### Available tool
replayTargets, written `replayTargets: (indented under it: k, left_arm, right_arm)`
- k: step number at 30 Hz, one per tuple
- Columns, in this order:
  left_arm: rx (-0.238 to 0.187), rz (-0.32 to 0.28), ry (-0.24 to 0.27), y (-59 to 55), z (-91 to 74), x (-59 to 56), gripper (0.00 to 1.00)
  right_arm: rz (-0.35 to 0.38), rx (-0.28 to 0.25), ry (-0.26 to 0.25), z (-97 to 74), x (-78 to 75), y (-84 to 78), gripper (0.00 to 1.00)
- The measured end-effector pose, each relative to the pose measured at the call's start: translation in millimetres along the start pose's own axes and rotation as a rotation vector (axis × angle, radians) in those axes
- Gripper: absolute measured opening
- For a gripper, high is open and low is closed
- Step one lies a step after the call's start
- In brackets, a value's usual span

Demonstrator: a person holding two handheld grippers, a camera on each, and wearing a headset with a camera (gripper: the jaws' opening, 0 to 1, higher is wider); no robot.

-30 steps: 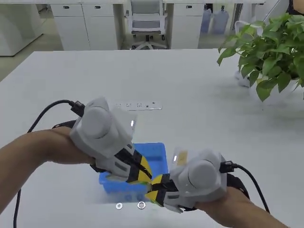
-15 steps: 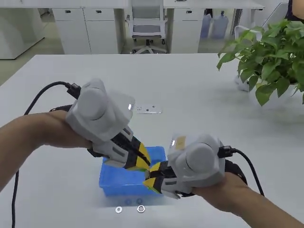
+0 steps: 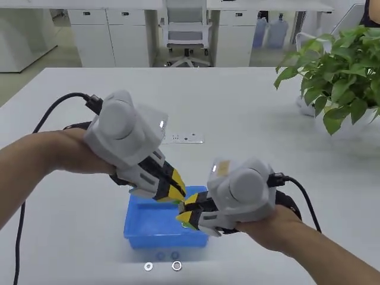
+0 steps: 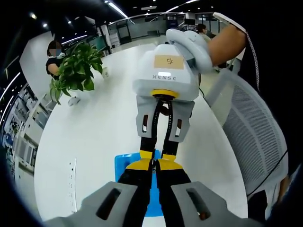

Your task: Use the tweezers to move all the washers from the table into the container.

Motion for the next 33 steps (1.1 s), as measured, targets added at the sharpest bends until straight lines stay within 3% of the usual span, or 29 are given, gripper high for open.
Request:
replayTargets:
  k: [14,22,33]
  left_arm:
    - [0.018,-0.029,0.003,-27.8,13.5,13.0,0.07]
    - [0.033,-0.038,0.004,-45.3,23.3,15.5,0.07]
    - [0.035,-0.067,0.008,-60.1,33.0,13.2,0.07]
  right_arm:
    - [-0.004,-0.002,0.024,30.4,-16.7,-11.8,0.10]
    - [0.007,0.003,0.063,46.1,-22.7,-19.8,0.10]
    - [0.012,0.038,0.099,58.0,-23.0,-29.9,0.10]
Point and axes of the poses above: the centre of the closed fingertips' face, and the gripper's own axes: z roughly forward along the fingers, x roughly to its left, y roughly out of its top, the point moved 9 cm from there along -z, roughly backward along the fingers, and after that the axes turned 6 degrees about z, right-handed, at the moved point
